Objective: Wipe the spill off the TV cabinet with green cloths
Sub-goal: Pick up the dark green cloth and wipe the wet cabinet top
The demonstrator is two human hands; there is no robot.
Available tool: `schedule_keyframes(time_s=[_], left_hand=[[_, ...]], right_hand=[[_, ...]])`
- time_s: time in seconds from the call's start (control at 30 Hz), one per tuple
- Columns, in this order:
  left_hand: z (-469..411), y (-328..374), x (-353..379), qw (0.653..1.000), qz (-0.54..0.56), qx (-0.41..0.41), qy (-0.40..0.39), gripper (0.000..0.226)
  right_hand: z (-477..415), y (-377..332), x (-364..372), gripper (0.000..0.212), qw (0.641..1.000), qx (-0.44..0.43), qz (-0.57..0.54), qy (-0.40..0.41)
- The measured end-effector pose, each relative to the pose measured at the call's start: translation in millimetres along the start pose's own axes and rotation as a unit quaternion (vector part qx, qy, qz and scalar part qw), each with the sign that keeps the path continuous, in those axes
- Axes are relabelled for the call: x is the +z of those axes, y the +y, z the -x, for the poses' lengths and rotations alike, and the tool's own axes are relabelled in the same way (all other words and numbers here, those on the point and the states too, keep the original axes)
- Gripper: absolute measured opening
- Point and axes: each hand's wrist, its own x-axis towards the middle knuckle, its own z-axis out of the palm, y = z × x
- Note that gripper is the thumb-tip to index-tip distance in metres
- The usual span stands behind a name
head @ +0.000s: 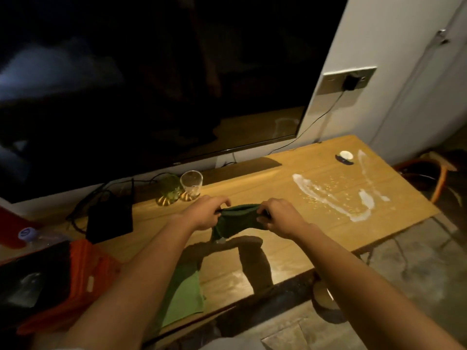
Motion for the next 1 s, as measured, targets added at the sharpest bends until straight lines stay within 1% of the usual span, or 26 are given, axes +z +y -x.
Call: schedule_keyframes(time_s=[0.1, 0.17, 0.23, 0.37, 0.43, 0.47, 0.53, 0.6, 0.7, 0.77, 0.8, 0.87, 0.93, 1.0], left_hand=[[-6, 53, 10, 0.997, -0.031, 0.061, 0.019, 0.04], [-10, 86, 20, 0.993, -0.06, 0.094, 0.029, 0.038], [-15, 116, 33, 0.989, -0.078, 0.12, 0.034, 0.039], [-21, 170, 60, 0.99, -0.034, 0.132, 0.043, 0.026], [-24, 197, 71, 0.988, -0.017, 0.143, 0.048, 0.02], [-26, 209, 75, 0.988, -0.005, 0.145, 0.052, 0.02], [-29, 230, 79, 0.988, 0.015, 0.141, 0.058, 0.025], [-36, 244, 79, 0.988, 0.03, 0.136, 0.06, 0.027], [-50, 260, 77, 0.988, 0.073, 0.121, 0.058, 0.025], [-61, 267, 77, 0.988, 0.089, 0.113, 0.063, 0.032], [-67, 269, 78, 0.988, 0.085, 0.111, 0.067, 0.034], [-81, 271, 78, 0.99, 0.055, 0.113, 0.066, 0.03], [-98, 273, 77, 0.991, 0.024, 0.125, 0.04, 0.023], [-118, 274, 74, 0.993, 0.009, 0.122, -0.004, 0.022]], right_hand=[[33, 40, -25, 0.018, 0.999, 0.035, -0.02, -0.001], [56, 69, -45, 0.021, 0.997, 0.056, -0.03, -0.031], [79, 98, -64, 0.024, 0.996, 0.073, -0.037, -0.041], [123, 146, -92, 0.026, 0.993, 0.101, -0.057, -0.016], [141, 165, -103, 0.035, 0.992, 0.112, -0.043, -0.023], [147, 174, -109, 0.039, 0.993, 0.114, -0.03, -0.027], [156, 189, -122, 0.035, 0.994, 0.106, 0.002, -0.028], [161, 202, -132, 0.029, 0.994, 0.101, 0.017, -0.025], [161, 220, -143, 0.026, 0.994, 0.105, 0.015, -0.016], [156, 233, -149, 0.024, 0.993, 0.114, 0.004, -0.012], [151, 239, -152, 0.023, 0.993, 0.116, 0.004, -0.011], [140, 250, -157, 0.022, 0.993, 0.115, 0.008, -0.013], [126, 261, -162, 0.023, 0.994, 0.109, 0.009, -0.017], [108, 275, -169, 0.023, 0.995, 0.101, 0.008, -0.023]])
